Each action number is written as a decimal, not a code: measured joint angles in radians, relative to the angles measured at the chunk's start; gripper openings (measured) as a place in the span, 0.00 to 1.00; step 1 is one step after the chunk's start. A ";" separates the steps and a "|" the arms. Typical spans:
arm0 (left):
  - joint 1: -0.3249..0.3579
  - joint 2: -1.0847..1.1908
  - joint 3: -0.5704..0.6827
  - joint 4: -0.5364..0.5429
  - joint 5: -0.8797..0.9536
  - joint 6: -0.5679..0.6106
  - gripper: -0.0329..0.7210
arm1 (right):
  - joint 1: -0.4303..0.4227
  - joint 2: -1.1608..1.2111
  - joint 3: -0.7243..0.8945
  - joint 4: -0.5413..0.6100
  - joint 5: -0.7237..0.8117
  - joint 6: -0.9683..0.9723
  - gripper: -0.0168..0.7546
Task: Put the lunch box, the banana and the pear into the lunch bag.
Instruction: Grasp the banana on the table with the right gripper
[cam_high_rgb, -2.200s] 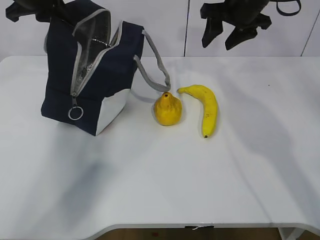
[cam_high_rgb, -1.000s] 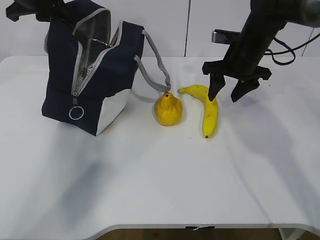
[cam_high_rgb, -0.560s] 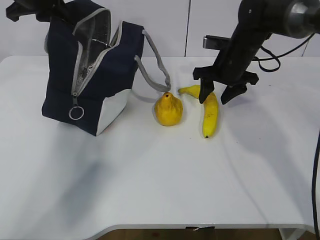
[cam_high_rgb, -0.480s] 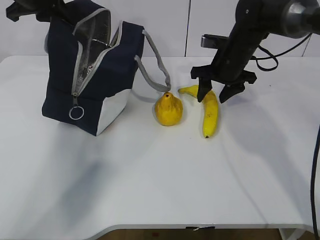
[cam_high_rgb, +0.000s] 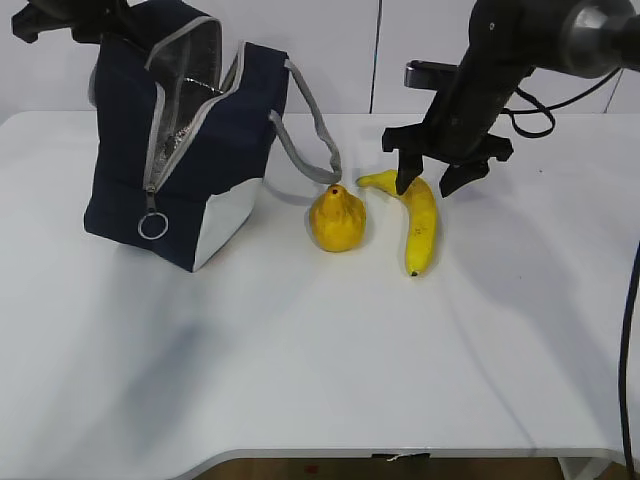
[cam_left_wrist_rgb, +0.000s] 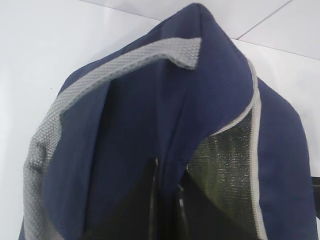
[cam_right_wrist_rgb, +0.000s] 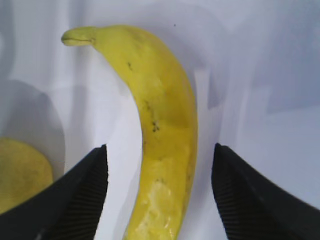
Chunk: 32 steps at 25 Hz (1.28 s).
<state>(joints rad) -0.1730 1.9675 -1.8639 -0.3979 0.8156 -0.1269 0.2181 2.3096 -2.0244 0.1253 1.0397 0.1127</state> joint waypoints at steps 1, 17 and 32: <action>0.000 0.000 0.000 0.000 0.000 0.000 0.05 | 0.000 0.004 -0.001 0.000 -0.002 0.000 0.69; 0.000 0.000 0.000 0.000 0.000 0.000 0.05 | 0.000 0.057 -0.001 0.006 -0.009 0.004 0.58; 0.000 0.000 0.000 0.000 0.000 0.000 0.05 | 0.000 0.066 -0.066 0.003 0.032 0.004 0.43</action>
<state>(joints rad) -0.1730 1.9675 -1.8639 -0.3979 0.8156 -0.1269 0.2181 2.3757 -2.0905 0.1285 1.0712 0.1164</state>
